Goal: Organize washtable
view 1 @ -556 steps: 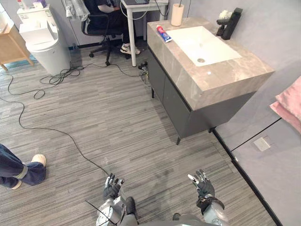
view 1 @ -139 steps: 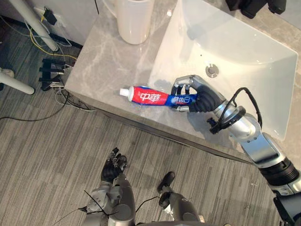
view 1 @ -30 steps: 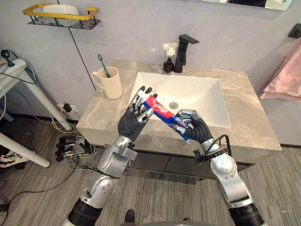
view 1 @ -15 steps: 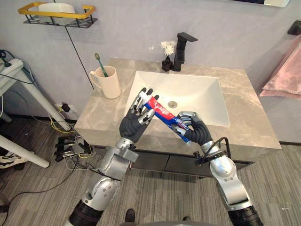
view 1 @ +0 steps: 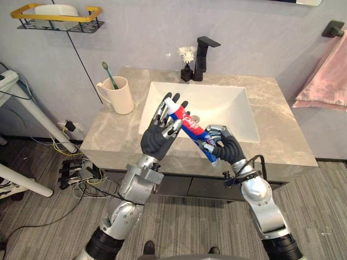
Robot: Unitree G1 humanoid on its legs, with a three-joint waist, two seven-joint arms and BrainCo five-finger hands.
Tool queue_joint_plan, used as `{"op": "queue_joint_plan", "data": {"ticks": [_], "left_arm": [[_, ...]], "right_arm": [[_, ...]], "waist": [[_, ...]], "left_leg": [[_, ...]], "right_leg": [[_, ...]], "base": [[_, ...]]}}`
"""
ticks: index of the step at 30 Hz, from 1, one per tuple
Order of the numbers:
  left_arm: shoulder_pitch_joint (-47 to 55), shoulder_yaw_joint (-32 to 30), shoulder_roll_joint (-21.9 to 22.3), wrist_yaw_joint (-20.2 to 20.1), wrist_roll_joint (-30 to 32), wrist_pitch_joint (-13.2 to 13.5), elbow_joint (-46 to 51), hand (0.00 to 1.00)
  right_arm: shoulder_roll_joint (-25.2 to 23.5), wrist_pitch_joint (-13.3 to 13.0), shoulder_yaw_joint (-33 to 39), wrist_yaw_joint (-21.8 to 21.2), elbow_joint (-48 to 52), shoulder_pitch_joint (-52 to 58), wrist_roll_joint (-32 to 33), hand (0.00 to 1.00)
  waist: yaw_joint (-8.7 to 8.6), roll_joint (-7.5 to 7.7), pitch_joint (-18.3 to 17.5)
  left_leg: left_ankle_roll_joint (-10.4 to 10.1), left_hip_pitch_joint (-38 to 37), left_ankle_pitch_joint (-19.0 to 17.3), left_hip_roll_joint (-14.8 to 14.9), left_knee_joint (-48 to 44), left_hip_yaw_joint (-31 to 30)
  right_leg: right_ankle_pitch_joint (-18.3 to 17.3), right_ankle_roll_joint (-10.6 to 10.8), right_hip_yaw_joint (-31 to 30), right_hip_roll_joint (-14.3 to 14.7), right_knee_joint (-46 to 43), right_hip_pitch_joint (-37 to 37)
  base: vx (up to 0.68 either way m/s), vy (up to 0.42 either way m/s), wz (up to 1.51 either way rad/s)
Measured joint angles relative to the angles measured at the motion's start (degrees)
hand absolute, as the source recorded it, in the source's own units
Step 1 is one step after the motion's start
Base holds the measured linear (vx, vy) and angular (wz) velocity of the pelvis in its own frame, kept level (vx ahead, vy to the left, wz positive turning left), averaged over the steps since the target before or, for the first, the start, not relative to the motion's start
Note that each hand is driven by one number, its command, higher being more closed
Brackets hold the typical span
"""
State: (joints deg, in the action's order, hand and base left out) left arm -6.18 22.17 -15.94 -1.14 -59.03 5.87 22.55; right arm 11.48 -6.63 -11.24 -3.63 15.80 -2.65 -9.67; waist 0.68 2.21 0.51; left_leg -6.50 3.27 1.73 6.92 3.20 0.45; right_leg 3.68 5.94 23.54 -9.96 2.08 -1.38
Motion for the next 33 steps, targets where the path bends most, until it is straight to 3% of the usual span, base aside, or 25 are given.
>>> {"op": "queue_joint_plan", "data": {"ticks": [8,16,33], "left_arm": [[-0.2,0.9,1.2,-0.1,0.0,0.8,0.6,0.00],[0.4,0.7,3.5,-0.7,0.2,1.0,2.6,0.00],[3.9,-2.6,5.8,-0.1,3.7,0.9,2.3,0.00]], "right_arm": [[-1.1,0.0,2.3,0.2,0.8,-2.9,0.7,1.00],[-5.4,0.2,3.5,0.2,1.7,-3.6,9.2,1.00],[-7.7,0.8,-0.8,-0.2,1.7,-4.6,9.3,1.00]], "waist": [[0.11,0.21,0.1],[0.09,0.08,0.3],[0.17,0.13,1.5]], "left_leg": [[0.0,0.0,0.0,0.0,0.0,0.0],[0.0,0.0,-0.1,0.0,0.0,0.0],[0.0,-0.9,-0.3,0.1,0.6,1.1]], "right_leg": [[0.0,0.0,0.0,0.0,0.0,0.0],[0.0,0.0,-0.1,0.0,0.0,0.1],[0.0,0.0,-0.9,0.0,0.0,0.0]], "base": [[0.00,0.000,0.00],[0.00,0.000,0.00],[0.00,0.000,-0.02]]}}
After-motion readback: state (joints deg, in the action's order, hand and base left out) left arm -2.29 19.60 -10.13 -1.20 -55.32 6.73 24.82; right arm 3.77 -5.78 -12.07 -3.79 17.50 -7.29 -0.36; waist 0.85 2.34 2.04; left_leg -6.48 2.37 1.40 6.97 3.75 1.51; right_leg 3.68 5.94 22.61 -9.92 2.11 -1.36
